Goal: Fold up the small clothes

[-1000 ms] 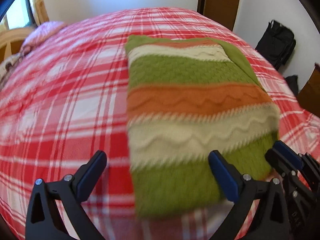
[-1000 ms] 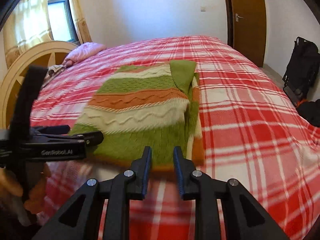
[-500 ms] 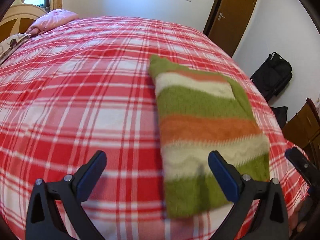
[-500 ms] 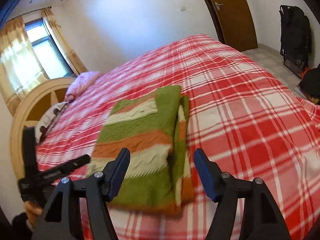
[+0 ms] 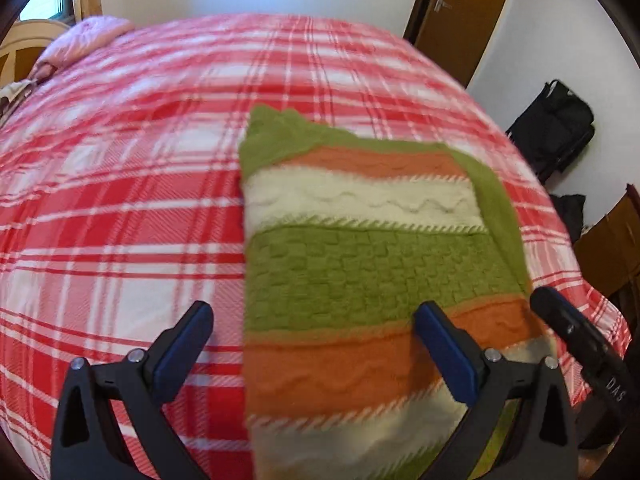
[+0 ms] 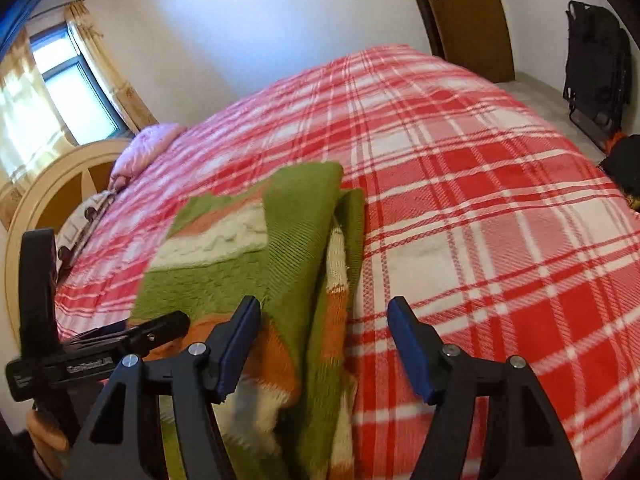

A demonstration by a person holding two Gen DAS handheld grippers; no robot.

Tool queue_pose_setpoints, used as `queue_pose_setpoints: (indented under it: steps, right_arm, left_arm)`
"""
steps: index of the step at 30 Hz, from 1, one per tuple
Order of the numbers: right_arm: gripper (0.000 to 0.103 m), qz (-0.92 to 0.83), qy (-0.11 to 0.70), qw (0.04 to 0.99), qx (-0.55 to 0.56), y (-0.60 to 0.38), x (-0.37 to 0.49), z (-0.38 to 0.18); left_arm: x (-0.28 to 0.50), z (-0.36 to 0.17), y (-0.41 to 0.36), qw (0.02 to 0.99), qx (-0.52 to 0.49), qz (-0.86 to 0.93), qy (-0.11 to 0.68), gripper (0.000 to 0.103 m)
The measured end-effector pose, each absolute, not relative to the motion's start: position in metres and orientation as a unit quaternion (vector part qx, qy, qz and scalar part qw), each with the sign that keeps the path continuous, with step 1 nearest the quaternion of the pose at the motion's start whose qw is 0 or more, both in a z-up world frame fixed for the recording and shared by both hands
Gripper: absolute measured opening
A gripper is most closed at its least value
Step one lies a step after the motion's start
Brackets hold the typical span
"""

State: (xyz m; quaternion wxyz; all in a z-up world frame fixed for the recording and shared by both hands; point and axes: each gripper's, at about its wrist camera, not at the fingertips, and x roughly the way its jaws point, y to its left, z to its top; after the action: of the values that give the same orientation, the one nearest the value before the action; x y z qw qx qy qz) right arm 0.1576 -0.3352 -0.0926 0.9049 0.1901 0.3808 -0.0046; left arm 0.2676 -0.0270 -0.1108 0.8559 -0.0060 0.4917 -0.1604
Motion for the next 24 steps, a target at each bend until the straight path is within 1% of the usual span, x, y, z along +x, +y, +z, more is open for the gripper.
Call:
queue_pose_setpoints:
  steps: [2, 4, 6, 15, 21, 24]
  right_arm:
    - [0.067, 0.014, 0.387, 0.9, 0.198, -0.332, 0.164, -0.103]
    - [0.067, 0.018, 0.366, 0.907, 0.207, -0.332, 0.162, -0.109]
    - [0.067, 0.025, 0.361, 0.905, 0.225, -0.337, 0.161, -0.112]
    - [0.068, 0.053, 0.357, 0.897, 0.257, -0.344, 0.166, -0.111]
    - [0.07, 0.043, 0.385, 0.903, 0.183, -0.324, 0.18, -0.108]
    - [0.07, 0.046, 0.386, 0.9, 0.195, -0.331, 0.176, -0.107]
  left_arm:
    - [0.271, -0.118, -0.026, 0.848, -0.027, -0.163, 0.504, 0.103]
    - [0.272, -0.122, -0.023, 0.844, -0.046, -0.165, 0.509, 0.103]
    - [0.274, -0.124, -0.021, 0.84, -0.055, -0.17, 0.512, 0.103]
    - [0.273, -0.126, -0.025, 0.85, -0.045, -0.182, 0.492, 0.103]
    - [0.278, -0.128, -0.026, 0.848, -0.049, -0.19, 0.492, 0.103]
    - [0.28, -0.129, -0.023, 0.845, -0.057, -0.202, 0.491, 0.103]
